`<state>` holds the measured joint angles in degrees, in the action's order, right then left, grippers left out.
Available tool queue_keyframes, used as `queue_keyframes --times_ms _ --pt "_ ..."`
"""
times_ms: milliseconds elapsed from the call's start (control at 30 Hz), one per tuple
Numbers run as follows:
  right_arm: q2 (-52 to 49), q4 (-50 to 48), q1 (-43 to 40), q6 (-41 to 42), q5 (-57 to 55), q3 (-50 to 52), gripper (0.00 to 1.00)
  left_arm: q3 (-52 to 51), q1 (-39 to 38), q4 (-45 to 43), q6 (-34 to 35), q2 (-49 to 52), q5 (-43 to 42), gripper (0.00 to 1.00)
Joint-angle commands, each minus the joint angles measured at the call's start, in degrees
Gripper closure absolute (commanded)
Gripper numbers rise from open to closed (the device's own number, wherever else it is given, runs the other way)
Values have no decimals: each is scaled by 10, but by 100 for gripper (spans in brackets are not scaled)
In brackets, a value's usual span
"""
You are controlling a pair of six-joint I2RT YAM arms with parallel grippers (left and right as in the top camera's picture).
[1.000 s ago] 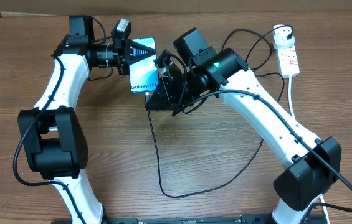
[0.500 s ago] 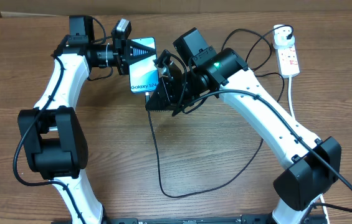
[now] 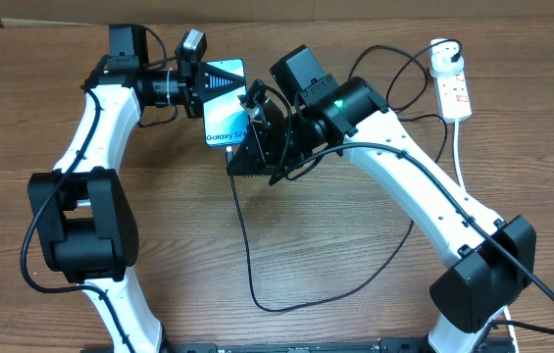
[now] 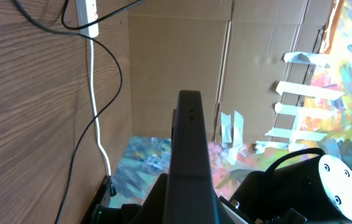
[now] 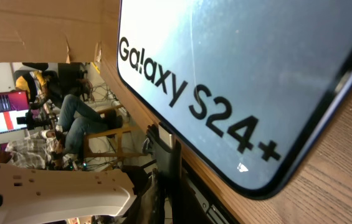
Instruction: Plug charger to phone and switch on socket
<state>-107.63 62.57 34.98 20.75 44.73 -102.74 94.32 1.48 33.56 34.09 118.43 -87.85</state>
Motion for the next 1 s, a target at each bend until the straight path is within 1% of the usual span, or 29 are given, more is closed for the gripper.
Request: queue_keyframes --times_ms 0,567,967 --pt "-1 -3 3 1 -4 -5 97 5 -4 -2 -7 -4 -18 96" --pt "-1 -15 2 3 -12 -5 97 5 -4 -2 -9 -4 -22 96" --pt "-1 -5 -3 3 -17 -4 96 5 -4 -2 -9 -4 -28 96"
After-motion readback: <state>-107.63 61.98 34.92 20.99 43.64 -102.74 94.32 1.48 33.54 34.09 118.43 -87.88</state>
